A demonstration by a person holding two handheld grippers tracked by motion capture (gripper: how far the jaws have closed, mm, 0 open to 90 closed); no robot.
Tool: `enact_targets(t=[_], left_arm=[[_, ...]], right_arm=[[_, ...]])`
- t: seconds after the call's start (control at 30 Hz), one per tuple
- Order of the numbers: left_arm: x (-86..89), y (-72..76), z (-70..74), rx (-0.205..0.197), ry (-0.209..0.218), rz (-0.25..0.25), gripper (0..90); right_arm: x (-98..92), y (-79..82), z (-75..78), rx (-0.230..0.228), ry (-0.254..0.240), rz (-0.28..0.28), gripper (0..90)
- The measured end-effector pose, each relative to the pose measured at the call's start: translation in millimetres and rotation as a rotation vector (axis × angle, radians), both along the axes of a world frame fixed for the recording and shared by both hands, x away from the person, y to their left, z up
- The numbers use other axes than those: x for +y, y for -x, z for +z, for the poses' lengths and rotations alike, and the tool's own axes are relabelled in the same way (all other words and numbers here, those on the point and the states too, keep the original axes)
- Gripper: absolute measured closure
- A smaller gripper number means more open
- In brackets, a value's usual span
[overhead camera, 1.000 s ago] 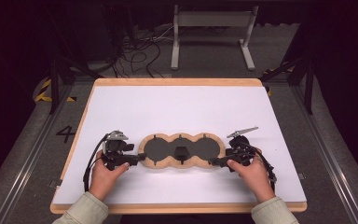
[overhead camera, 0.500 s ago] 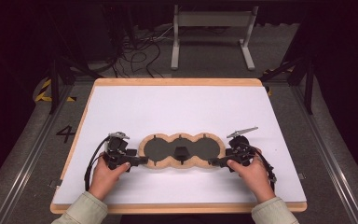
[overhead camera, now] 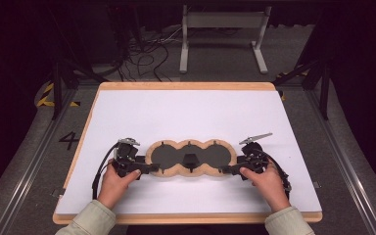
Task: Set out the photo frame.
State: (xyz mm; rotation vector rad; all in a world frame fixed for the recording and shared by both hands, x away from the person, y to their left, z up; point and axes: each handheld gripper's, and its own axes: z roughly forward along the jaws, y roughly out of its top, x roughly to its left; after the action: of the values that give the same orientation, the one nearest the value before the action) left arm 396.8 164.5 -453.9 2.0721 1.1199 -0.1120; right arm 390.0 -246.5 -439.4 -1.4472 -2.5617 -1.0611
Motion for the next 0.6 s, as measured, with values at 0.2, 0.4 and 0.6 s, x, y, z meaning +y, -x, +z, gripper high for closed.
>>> enact_targets(t=[0.2, 0.4, 0.6], left_arm=[[-0.4, 0.1, -0.2, -0.009, 0.003, 0.005, 26.0], [-3.1, 4.2, 1.2, -0.048, -0.046, 0.041, 31.9], [-5.4, 12.9, 5.9, -0.102, -0.086, 0.048, 35.4]], right_arm=[[-3.7, -0.6, 1.2, 0.004, -0.005, -0.018, 26.4], [-9.9, 4.7, 7.1, -0.050, -0.019, -0.052, 42.7], [-10.8, 11.2, 12.9, -0.100, -0.009, -0.057, 49.1]])
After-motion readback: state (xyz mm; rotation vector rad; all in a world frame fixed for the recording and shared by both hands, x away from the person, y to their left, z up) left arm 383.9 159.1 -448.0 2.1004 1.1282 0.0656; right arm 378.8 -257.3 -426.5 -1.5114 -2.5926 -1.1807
